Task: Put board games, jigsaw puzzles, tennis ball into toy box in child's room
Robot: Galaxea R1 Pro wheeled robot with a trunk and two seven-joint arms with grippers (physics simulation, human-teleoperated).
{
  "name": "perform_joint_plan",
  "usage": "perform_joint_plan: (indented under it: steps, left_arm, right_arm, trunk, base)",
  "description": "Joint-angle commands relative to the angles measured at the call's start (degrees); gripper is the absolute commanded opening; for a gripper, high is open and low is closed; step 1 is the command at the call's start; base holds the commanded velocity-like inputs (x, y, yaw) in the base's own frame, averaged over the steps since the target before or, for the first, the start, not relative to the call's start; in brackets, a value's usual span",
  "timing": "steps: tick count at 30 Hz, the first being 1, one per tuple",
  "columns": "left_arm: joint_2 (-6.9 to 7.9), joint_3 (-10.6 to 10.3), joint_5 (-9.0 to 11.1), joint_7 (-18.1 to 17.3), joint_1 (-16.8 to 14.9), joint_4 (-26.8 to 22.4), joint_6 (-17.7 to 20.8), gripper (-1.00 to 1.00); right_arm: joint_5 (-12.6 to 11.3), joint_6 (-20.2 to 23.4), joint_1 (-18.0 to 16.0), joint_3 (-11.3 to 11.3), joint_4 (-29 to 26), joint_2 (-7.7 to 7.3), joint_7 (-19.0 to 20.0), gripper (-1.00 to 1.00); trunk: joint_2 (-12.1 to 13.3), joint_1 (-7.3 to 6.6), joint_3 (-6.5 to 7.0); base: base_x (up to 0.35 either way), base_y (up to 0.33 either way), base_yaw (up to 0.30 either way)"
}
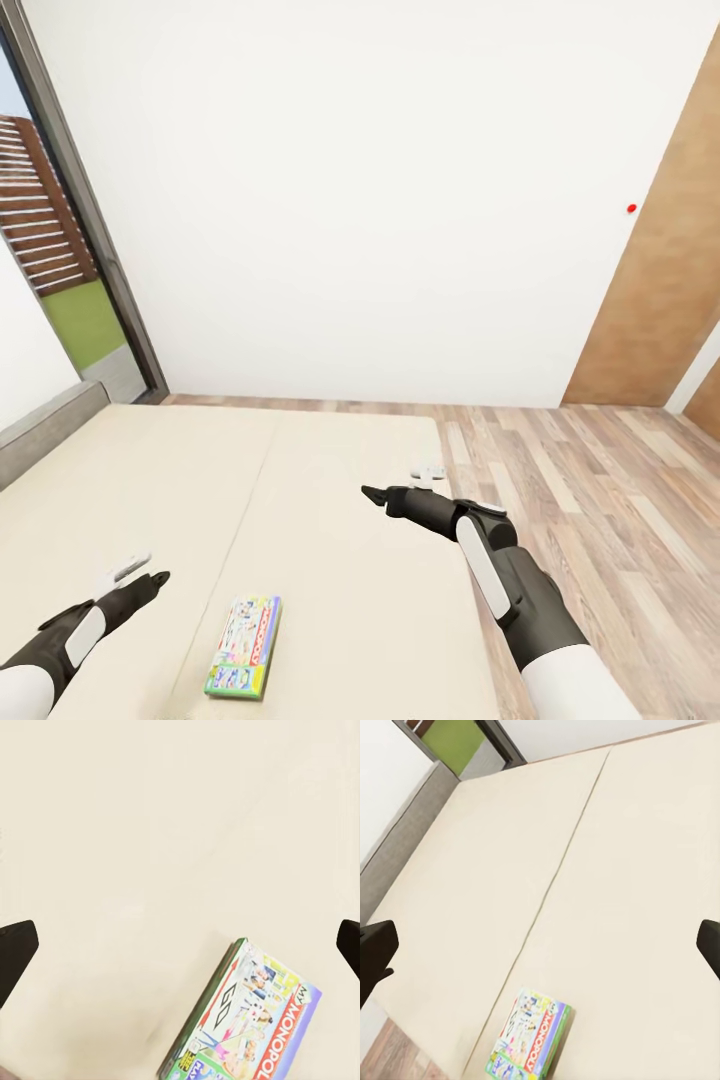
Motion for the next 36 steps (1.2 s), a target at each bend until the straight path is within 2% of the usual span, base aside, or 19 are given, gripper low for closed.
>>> perform_joint_plan:
  steps: [1,7,10,16,17,21,22,26,36]
  left_arm:
    - [-0.01,0.32,0.37,-0.23,-0.04,-0.04,0.37,1.0]
    - [-0.12,0.24,-0.03,-0.24,-0.04,0.05,-0.06,1.0]
    - [-0.16,-0.62,-0.78,-0.27,-0.04,0.06,-0.13,1.0]
    - [-0.79,-5.35,-2.38,-0.85,-0.04,0.07,-0.23,1.0]
    - [-1.13,-6.92,-2.58,-1.28,-0.04,0.07,-0.24,1.0]
    - [-1.6,-9.92,-2.8,-1.99,-0.04,0.07,-0.26,1.0]
    - [-1.73,-11.23,-2.88,-2.18,-0.04,0.07,-0.26,1.0]
    - [-1.87,-13.64,-3.0,-2.41,-0.04,0.07,-0.29,1.0]
    - [-1.93,-15.65,-3.19,-2.52,-0.04,0.07,-2.93,1.0]
  right_arm:
    - [-0.1,0.33,-0.05,-0.03,-0.14,0.02,0.05,1.0]
    - [0.18,0.67,-0.05,0.25,-1.77,0.01,0.05,1.0]
    - [0.29,1.9,-0.05,0.26,-3.69,0.03,0.05,1.0]
    - [0.34,3.42,-0.05,0.2,-6.89,-0.07,0.05,1.0]
    - [0.35,3.65,-0.05,0.19,-7.31,-0.14,0.05,1.0]
    - [0.34,4.04,-0.05,0.08,-7.76,-0.24,0.05,1.0]
    - [0.33,4.2,-0.05,0.05,-7.87,-0.3,0.05,1.0]
    - [0.35,4.46,-0.05,0.01,-8.0,-0.37,0.05,1.0]
    - [0.41,4.59,-0.05,0.13,-8.06,-0.32,0.05,1.0]
  trunk:
    - [-0.13,0.03,-0.22]
    - [-0.13,0.03,-0.79]
    - [-0.13,0.03,-1.07]
    - [-0.13,0.03,-1.64]
    - [-0.13,0.03,-1.74]
    - [-0.13,0.03,-2.12]
    - [-0.13,0.03,-2.21]
    - [-0.13,0.03,-2.59]
    - [-0.13,0.03,-3.54]
  base:
    - [0.0,0.0,0.0]
    - [0.0,0.0,0.0]
    - [0.0,0.0,0.0]
    - [0.0,0.0,0.0]
    - [0.0,0.0,0.0]
    - [0.0,0.0,0.0]
    - [0.0,0.0,0.0]
    - [0.0,0.0,0.0]
    - [0.0,0.0,0.0]
